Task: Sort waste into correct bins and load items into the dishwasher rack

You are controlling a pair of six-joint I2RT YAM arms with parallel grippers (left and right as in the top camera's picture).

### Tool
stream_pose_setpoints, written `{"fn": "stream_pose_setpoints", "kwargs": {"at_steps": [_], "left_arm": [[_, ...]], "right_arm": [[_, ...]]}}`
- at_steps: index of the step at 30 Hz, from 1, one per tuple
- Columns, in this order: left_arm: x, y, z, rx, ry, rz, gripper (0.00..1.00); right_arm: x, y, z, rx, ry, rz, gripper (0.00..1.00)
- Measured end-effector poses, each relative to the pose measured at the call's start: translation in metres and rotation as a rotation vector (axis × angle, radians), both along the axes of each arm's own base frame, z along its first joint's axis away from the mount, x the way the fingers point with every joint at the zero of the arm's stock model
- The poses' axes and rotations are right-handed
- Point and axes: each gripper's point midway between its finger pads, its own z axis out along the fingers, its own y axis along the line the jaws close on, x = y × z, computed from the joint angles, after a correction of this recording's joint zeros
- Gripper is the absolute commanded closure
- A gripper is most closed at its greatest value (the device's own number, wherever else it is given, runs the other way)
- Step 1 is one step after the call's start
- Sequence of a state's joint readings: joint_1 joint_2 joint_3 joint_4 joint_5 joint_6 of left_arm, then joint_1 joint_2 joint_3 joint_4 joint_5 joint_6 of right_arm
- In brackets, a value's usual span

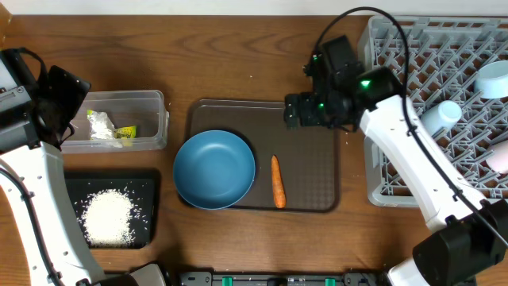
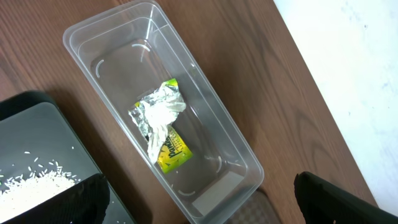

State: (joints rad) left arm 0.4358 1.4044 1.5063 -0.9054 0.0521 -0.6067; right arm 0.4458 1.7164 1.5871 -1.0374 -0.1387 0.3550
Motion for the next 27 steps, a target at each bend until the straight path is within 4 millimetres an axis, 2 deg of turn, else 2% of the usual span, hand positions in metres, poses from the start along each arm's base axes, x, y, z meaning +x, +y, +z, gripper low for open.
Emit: {"fn": "stream_pose_setpoints", "kwargs": {"at_steps": [4,8,10,14,17,20,23,27], "left_arm": [[0.0,0.0,0.0,0.0,0.0,0.0,0.02],[0.0,0.0,0.0,0.0,0.0,0.0,0.02],[0.0,0.0,0.0,0.0,0.0,0.0,0.02],[0.0,0.0,0.0,0.0,0.0,0.0,0.02],[0.0,0.0,0.0,0.0,0.0,0.0,0.02],[0.0,0.0,0.0,0.0,0.0,0.0,0.02],[0.0,0.0,0.0,0.0,0.0,0.0,0.02],[0.0,0.0,0.0,-0.001,0.001,0.0,0.02]], "right_arm": [[0.014,-0.008,0.003,-0.019,-0.05,-0.057,0.01],[0.037,-0.029,0.01,-0.018,-0.107,-0.134,0.01],[0.055,-0.048,0.015,-0.018,-0.154,-0.196,0.01],[0.083,-0.11,0.023,-0.059,-0.218,-0.356,0.01],[0.088,-0.146,0.024,-0.091,-0.223,-0.442,0.01],[0.087,-0.17,0.022,-0.112,-0.211,-0.497,0.01],[0.087,-0.187,0.021,-0.122,-0.206,-0.537,0.01],[0.087,-0.198,0.021,-0.129,-0.206,-0.562,0.01]]}}
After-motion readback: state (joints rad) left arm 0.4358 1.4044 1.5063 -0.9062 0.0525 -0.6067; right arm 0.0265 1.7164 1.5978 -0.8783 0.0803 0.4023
